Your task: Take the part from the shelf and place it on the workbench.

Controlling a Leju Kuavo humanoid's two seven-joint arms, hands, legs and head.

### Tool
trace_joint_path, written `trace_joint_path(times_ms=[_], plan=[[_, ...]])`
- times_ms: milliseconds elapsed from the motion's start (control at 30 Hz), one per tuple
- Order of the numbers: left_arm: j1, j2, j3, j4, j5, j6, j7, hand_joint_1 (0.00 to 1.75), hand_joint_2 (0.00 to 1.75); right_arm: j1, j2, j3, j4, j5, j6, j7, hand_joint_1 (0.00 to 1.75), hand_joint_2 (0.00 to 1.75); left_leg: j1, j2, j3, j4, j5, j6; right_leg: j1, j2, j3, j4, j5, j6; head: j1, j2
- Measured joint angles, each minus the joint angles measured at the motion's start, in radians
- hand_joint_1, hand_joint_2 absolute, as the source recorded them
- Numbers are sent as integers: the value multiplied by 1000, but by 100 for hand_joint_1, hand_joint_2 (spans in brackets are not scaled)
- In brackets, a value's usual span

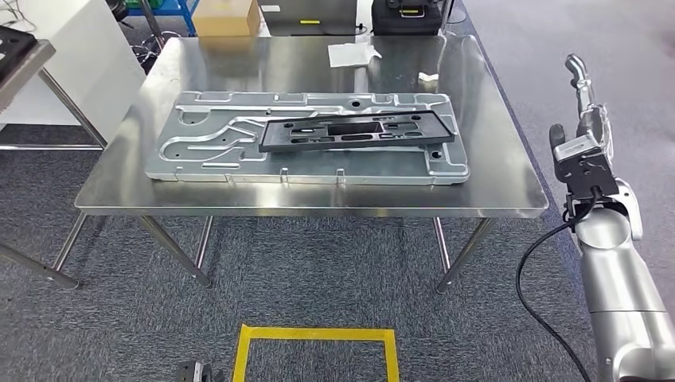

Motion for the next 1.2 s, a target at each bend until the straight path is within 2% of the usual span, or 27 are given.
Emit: trace_joint_path(times_ms=[33,67,100,167,233,300,367,400,433,500,533,567,600,633,667,733,767,800,867,900,967,1033,1067,1100,1133,1167,1200], plan=[[0,2,3,0,0,0,1,0,0,4,1,0,0,2,-6,-3,0,0,4,0,-11,61,-30,-5,0,0,-15,1,11,1,0,0],[0,4,5,0,0,-1,3,0,0,9,2,0,0,5,-13,-6,0,0,7,0,-10,99,-35,-9,-1,-1,-30,1,23,3,0,0],[1,5,6,0,0,-2,3,0,0,13,5,0,1,10,-19,-7,0,0,9,0,7,104,-20,-12,-2,-1,-45,3,34,6,0,0],[0,7,7,0,-1,-4,4,0,0,19,11,1,0,20,-28,-9,0,0,13,0,90,16,30,-14,-5,-1,-71,8,53,15,0,0],[-2,7,7,0,-2,-6,4,0,0,18,15,3,-4,29,-33,-7,0,0,10,-1,188,-121,30,-7,-7,-1,-87,12,69,29,0,0],[-3,7,7,0,-2,-8,1,0,0,14,19,5,-8,34,-35,-4,0,0,4,-4,222,-185,13,10,-6,-3,-90,10,86,44,0,0],[0,7,7,0,-3,-9,-2,0,0,12,21,7,-7,35,-34,-1,0,0,2,-3,210,-191,30,31,-9,-3,-92,4,97,59,0,0],[0,7,7,0,-3,-9,-2,0,0,12,21,7,-7,35,-33,1,0,0,2,-1,202,-193,42,42,-11,-3,-98,14,78,64,0,0],[1,6,8,0,-3,-8,-3,0,0,12,21,7,-7,35,-32,2,0,0,2,1,191,-197,56,52,-12,-2,-110,43,41,67,0,0],[2,6,8,0,-4,-8,-4,0,0,14,20,7,-6,33,-26,4,0,0,0,3,162,-198,83,63,-11,0,-144,161,-68,69,1,0],[2,6,8,0,-4,-7,-4,0,0,15,20,7,-6,31,-22,4,0,0,-2,3,145,-196,96,65,-10,0,-159,230,-106,71,0,0],[3,6,8,0,-4,-6,-4,0,0,16,20,7,-5,29,-18,4,0,0,-5,3,128,-195,108,66,-9,1,-163,281,-119,71,0,0],[5,6,8,0,-4,-4,-3,0,0,15,19,7,-4,27,-13,5,0,0,-7,3,110,-193,119,66,-7,1,-152,303,-111,69,1,0],[5,6,8,0,-3,-3,-3,0,0,13,19,7,-2,25,-9,5,0,0,-9,3,94,-190,129,66,-5,1,-122,287,-87,65,0,0],[6,6,9,0,-4,-1,-2,0,0,8,19,7,1,23,-5,5,0,0,-11,3,80,-187,139,65,-2,2,-74,235,-65,59,0,0],[6,4,9,0,-4,3,-1,0,0,-9,19,8,4,23,-2,4,0,0,-14,2,60,-181,156,59,8,1,38,87,-64,43,0,0],[6,3,9,0,-4,5,0,0,0,-17,19,8,5,23,-1,4,0,0,-14,2,56,-180,165,55,13,1,75,32,-74,37,0,0],[7,3,10,0,-4,7,1,0,0,-24,19,8,7,23,0,4,0,0,-14,2,54,-182,173,50,17,0,93,0,-83,33,0,0],[10,3,12,1,-4,11,2,0,0,-32,20,10,14,23,3,5,0,0,-12,1,51,-187,187,38,18,-3,89,-15,-68,24,0,0],[13,3,12,2,-3,11,2,0,0,-36,21,12,18,23,4,6,0,0,-11,1,44,-179,174,32,15,-6,81,-20,-56,16,0,0],[17,4,13,3,-3,14,3,0,0,-40,24,16,25,23,6,5,0,0,-8,0,17,-112,97,21,7,-11,58,-27,-28,4,0,0],[19,6,14,5,-3,22,5,0,0,-40,27,19,33,23,8,4,0,0,0,0,-15,17,3,9,6,-11,24,-26,-2,1,0,0],[20,8,14,5,-4,31,9,0,0,-37,29,20,37,23,9,3,0,0,4,1,-22,74,-15,3,6,-11,7,-25,11,3,0,0],[22,11,14,6,-6,42,13,0,0,-32,31,22,42,23,9,2,0,0,8,1,-16,105,-9,-2,5,-12,-11,-23,23,6,0,0],[23,13,14,7,-9,54,18,0,0,-26,33,24,45,23,8,0,0,0,11,1,6,103,15,-5,3,-12,-27,-20,34,10,0,0],[25,16,14,8,-12,69,23,0,0,-18,34,25,49,23,6,-1,0,0,14,1,45,64,42,-8,1,-12,-43,-15,44,15,0,0],[26,18,14,9,-15,84,30,0,0,-10,36,25,52,23,2,-3,0,0,16,0,97,-2,52,-10,-1,-12,-58,-9,52,21,0,0]])
